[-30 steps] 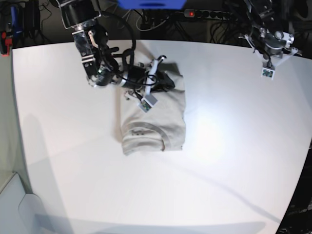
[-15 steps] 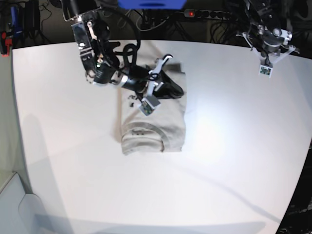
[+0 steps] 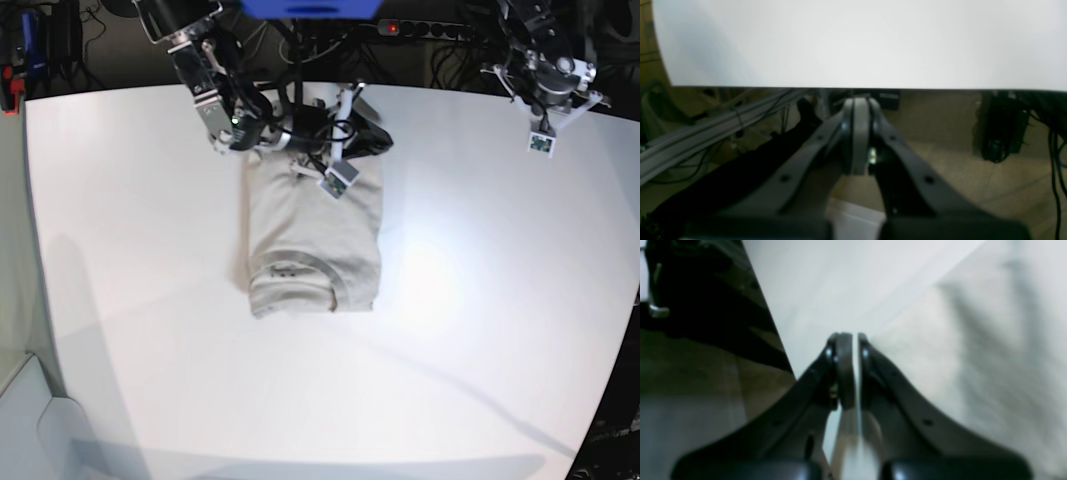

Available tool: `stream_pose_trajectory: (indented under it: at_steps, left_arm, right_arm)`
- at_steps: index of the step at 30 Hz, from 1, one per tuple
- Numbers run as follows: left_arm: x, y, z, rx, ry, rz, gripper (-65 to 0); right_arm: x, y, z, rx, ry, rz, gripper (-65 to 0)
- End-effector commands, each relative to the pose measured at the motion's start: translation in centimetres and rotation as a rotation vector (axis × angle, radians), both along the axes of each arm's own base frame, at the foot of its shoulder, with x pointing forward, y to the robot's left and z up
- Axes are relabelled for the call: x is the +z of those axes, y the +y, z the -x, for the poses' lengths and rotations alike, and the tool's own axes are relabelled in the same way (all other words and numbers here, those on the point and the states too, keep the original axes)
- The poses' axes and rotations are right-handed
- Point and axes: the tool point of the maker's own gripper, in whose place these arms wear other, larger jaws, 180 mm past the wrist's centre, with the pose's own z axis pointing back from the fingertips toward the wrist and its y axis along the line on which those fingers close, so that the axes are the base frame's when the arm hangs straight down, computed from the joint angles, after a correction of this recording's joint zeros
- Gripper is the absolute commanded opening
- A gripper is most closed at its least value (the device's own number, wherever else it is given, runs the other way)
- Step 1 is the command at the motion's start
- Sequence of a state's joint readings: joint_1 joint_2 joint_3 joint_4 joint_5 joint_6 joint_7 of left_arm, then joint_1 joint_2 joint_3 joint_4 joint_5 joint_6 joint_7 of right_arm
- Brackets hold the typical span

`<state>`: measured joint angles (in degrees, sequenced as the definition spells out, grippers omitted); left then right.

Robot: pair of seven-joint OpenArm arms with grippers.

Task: Layout the t-shirt on the table in an organized manner, then fold the t-shirt properly

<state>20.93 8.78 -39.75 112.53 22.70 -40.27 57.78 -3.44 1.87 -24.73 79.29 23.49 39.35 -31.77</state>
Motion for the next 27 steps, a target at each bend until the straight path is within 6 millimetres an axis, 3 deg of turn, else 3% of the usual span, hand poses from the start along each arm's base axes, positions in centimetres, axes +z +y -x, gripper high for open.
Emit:
stream_pose_trajectory:
  at_steps: [1, 12, 15, 18, 20, 23, 27]
  left_arm:
    - [0.7, 0.4, -0.3, 0.000, -0.018, -0.022, -65.0]
    - [0.7, 0.4, -0.2, 0.000, -0.017, -0.022, -65.0]
    - [0.7, 0.4, -0.2, 0.000, -0.018, -0.021, -65.0]
    - [0.7, 0.4, -0.3, 0.000, -0.021, -0.019, -65.0]
    - [1.0, -0.1, -0.8, -0.003, -0.052, 0.003, -65.0]
    - [1.0, -1.2, -0.1, -0.019, -0.072, 0.065, -65.0]
    - [0.6, -2.1, 0.7, -0.036, -0.090, 0.151, -65.0]
  right_arm:
    - [1.1, 0.5, -0.9, -0.009, -0.023, -0.049, -62.9]
    - [0.9, -0.1, -2.0, -0.018, -0.032, -0.035, -62.9]
    - [3.1, -0.5, -1.0, -0.005, -0.094, -0.046, -62.9]
    - [7.7, -0.7, 0.1, 0.023, -0.218, -0.066, -62.8]
    - [9.8, -1.2, 0.8, 0.033, -0.277, -0.064, -62.9]
    - [10.5, -3.8, 0.9, -0.015, -0.307, -0.019, -62.9]
    - [8.3, -9.5, 0.3, -0.131, -0.269, 0.096, -63.1]
